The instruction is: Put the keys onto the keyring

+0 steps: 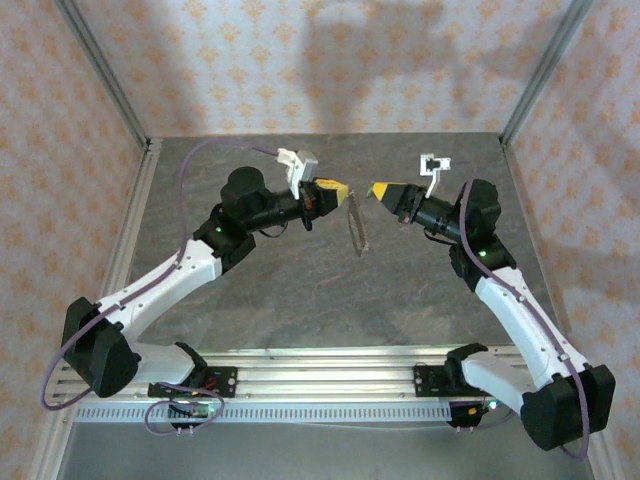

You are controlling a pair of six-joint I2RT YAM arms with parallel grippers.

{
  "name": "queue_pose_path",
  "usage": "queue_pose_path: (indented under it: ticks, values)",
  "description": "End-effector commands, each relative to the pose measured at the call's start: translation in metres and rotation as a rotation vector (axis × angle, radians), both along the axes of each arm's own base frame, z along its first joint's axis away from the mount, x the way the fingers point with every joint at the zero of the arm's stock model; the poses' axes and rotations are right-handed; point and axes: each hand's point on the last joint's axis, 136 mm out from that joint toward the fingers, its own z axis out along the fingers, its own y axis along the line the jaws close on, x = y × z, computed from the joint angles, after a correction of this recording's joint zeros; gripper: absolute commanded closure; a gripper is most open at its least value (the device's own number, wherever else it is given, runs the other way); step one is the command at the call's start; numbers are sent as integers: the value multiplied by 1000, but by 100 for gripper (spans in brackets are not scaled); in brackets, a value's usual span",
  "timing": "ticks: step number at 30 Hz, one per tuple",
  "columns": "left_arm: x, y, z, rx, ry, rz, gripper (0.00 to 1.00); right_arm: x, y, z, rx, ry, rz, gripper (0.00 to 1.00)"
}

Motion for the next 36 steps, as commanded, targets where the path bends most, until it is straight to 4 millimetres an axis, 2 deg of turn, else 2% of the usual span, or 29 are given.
queue_pose_path:
  ticks: [1, 9, 18, 29, 36]
  values:
    - [-9, -5, 34, -55, -97, -42, 100, -18, 5, 41, 48, -110, 80, 100]
    - [-6, -10, 33, -52, -87, -48, 100, -27, 19, 47, 38, -116, 151, 100]
    - [-3, -12, 34, -58, -79, -45, 100, -31, 32, 43, 13, -113, 181, 100]
    - [-3, -10, 37, -67, -83, -36, 100, -20, 29, 25, -36, -85, 122, 100]
    - [-7, -11, 39, -70, -84, -51, 100, -9, 25, 22, -40, -78, 73, 100]
